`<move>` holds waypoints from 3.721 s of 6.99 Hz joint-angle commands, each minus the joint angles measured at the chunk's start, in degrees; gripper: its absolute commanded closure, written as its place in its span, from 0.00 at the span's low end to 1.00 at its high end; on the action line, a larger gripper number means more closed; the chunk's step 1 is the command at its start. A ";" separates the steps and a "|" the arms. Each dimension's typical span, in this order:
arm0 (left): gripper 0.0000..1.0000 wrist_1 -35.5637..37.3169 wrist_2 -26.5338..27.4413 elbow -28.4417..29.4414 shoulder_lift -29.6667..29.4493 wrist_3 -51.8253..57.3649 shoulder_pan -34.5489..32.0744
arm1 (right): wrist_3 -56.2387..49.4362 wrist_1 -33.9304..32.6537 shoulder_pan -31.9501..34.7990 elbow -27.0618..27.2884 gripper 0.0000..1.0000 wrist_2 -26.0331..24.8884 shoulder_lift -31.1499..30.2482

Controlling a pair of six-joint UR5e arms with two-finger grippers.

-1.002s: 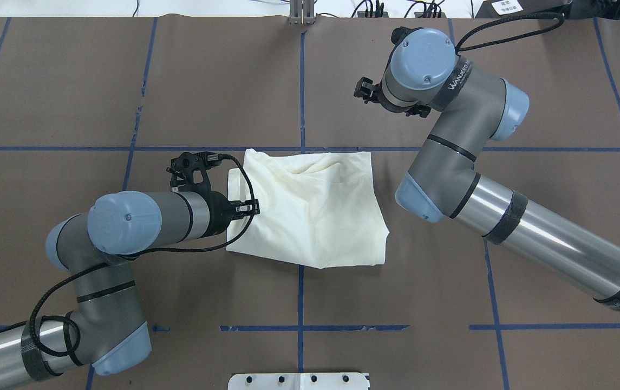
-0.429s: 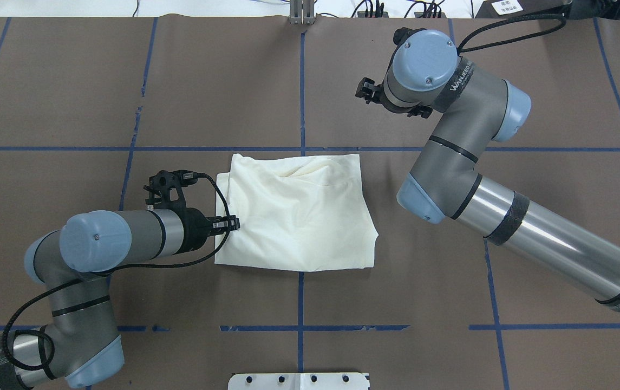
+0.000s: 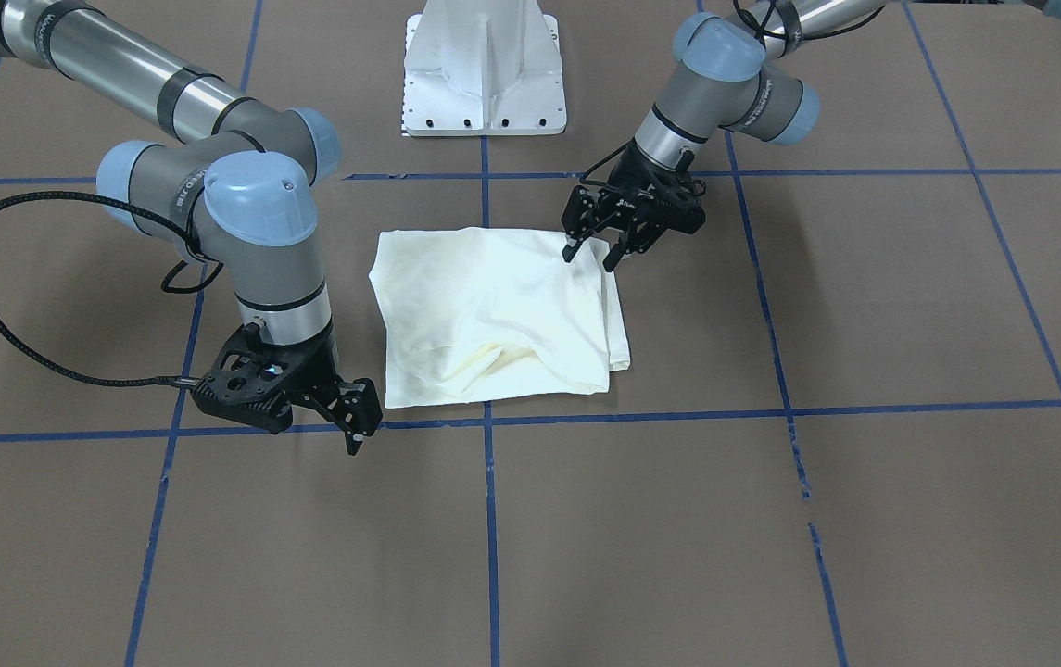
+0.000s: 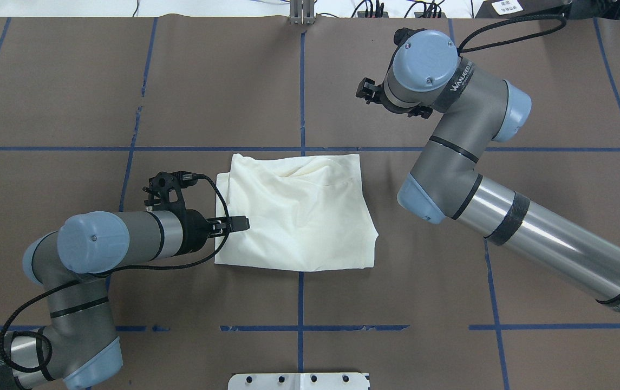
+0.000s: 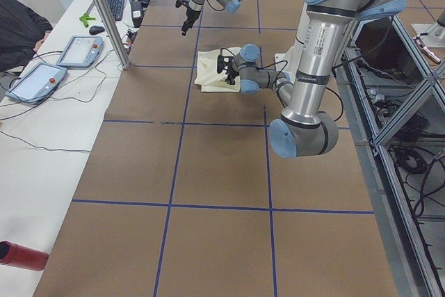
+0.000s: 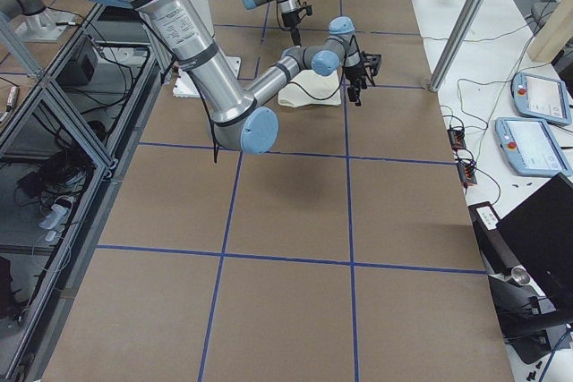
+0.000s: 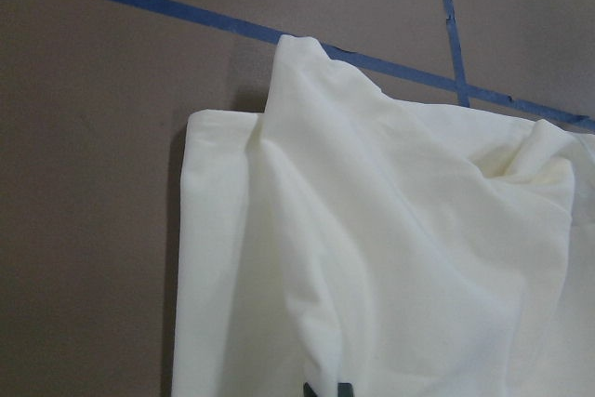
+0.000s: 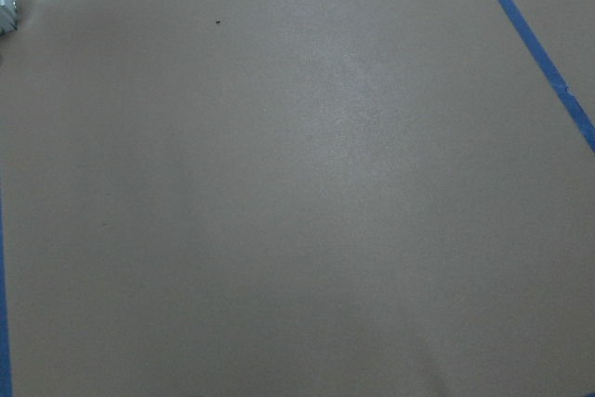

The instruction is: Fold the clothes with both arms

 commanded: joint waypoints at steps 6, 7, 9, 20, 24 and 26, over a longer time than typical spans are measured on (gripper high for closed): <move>1.00 -0.11 0.66 -0.36 0.29 -0.60 4.06 | 0.16 0.00 0.00 0.00 0.00 0.00 0.00; 1.00 -0.20 0.66 -0.88 0.47 -0.60 3.89 | 0.24 0.00 -0.09 0.09 0.00 0.00 0.00; 1.00 -0.20 0.58 -2.81 3.26 -0.60 3.79 | 0.33 0.00 -0.09 0.09 0.00 0.00 0.00; 0.00 1.91 0.66 -0.10 -1.38 -3.33 3.36 | -0.28 0.00 -0.09 0.79 0.00 0.26 -0.18; 0.00 1.91 0.58 2.11 -1.38 -3.32 3.44 | -0.37 0.00 -0.09 0.79 0.00 0.26 -0.44; 0.00 2.26 0.14 -1.91 -1.29 -2.98 2.40 | -0.37 0.00 -0.09 0.88 0.00 0.26 -0.44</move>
